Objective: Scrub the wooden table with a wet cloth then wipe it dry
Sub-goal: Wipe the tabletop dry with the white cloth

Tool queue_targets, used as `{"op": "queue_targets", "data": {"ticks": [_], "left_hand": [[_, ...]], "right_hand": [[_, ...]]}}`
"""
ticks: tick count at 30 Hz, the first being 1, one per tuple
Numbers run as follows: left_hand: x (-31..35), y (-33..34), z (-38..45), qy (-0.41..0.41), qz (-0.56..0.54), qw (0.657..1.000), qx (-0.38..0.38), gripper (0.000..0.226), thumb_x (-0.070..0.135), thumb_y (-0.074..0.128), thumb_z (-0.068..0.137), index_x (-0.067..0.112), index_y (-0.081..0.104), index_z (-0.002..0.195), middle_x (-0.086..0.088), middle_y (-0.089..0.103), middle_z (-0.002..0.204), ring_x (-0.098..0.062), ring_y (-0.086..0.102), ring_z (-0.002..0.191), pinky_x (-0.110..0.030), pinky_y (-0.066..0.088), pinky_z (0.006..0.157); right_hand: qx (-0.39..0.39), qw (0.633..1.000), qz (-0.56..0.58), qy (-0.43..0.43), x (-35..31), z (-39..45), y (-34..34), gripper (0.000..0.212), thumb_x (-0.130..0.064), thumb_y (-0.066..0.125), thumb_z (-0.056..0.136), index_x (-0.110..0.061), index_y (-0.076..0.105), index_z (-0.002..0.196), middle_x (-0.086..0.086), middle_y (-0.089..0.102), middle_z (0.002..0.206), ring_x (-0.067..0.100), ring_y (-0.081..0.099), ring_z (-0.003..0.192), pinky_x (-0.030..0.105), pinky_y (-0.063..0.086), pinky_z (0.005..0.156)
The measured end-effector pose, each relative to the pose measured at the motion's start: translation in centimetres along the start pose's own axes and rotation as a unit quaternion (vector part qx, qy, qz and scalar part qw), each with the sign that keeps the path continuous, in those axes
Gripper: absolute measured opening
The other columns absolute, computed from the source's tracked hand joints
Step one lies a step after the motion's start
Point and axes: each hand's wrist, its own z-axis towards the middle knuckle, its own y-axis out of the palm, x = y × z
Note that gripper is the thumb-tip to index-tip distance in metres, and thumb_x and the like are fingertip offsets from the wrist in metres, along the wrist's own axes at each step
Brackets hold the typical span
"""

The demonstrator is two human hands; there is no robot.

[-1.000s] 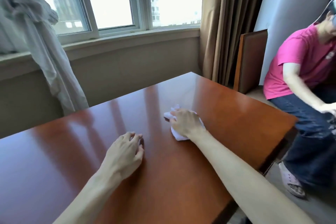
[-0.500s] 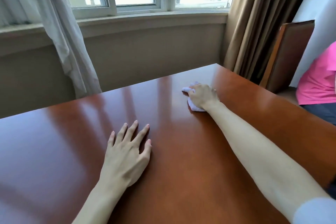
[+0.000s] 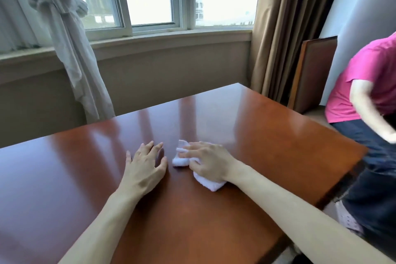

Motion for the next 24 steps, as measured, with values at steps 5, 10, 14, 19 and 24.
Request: {"op": "queue_targets", "data": {"ticks": [5,10,14,19,24], "left_hand": [[4.5,0.3,-3.8,0.102,-0.005,0.995,-0.002,0.053,0.047,0.038,0.103,0.032,0.037,0.154,0.005,0.026,0.164,-0.015,0.011,0.154,-0.042,-0.002,0.125],[7.5,1.4,-2.7,0.13,0.009,0.991,-0.011,0.053,0.047,0.038,0.102,0.033,0.039,0.153,0.002,0.029,0.164,-0.02,0.014,0.154,-0.046,0.007,0.126],[7.7,3.4,-0.6,0.079,0.03,0.996,-0.031,0.056,0.051,0.029,0.103,0.04,0.024,0.157,-0.001,0.016,0.168,-0.025,0.007,0.155,-0.05,0.005,0.125],[6.7,5.0,-0.3,0.07,0.06,0.996,0.006,0.058,0.056,0.023,0.102,0.043,0.018,0.158,0.002,0.009,0.169,-0.018,0.002,0.156,-0.041,0.001,0.126],[6.9,4.9,-0.1,0.071,0.063,0.995,0.004,0.058,0.057,0.023,0.101,0.045,0.016,0.158,0.003,0.008,0.169,-0.016,0.0,0.155,-0.04,0.0,0.126]], "right_hand": [[0.056,0.934,-0.034,0.35,12.2,-9.0,-7.4,0.045,-0.043,0.036,0.093,-0.052,0.057,0.132,-0.013,0.049,0.151,0.026,0.054,0.132,0.042,0.042,0.103],[0.056,0.965,-0.042,0.254,7.6,-10.5,-5.0,0.048,-0.03,0.04,0.097,-0.051,0.054,0.139,-0.022,0.04,0.157,0.013,0.044,0.141,0.034,0.038,0.108],[-0.009,0.995,0.0,0.102,5.7,-11.7,-3.9,0.054,-0.046,0.03,0.092,-0.062,0.044,0.142,-0.037,0.033,0.154,-0.008,0.03,0.144,0.025,0.033,0.11],[0.078,0.945,0.004,0.318,17.5,-8.0,-7.4,0.041,-0.04,0.034,0.1,-0.061,0.06,0.125,-0.021,0.041,0.157,0.011,0.038,0.146,0.042,0.034,0.111],[0.102,0.938,-0.02,0.331,16.5,-4.3,-5.1,0.046,-0.046,0.03,0.093,-0.047,0.062,0.125,-0.017,0.053,0.142,0.022,0.057,0.126,0.041,0.043,0.096]]}}
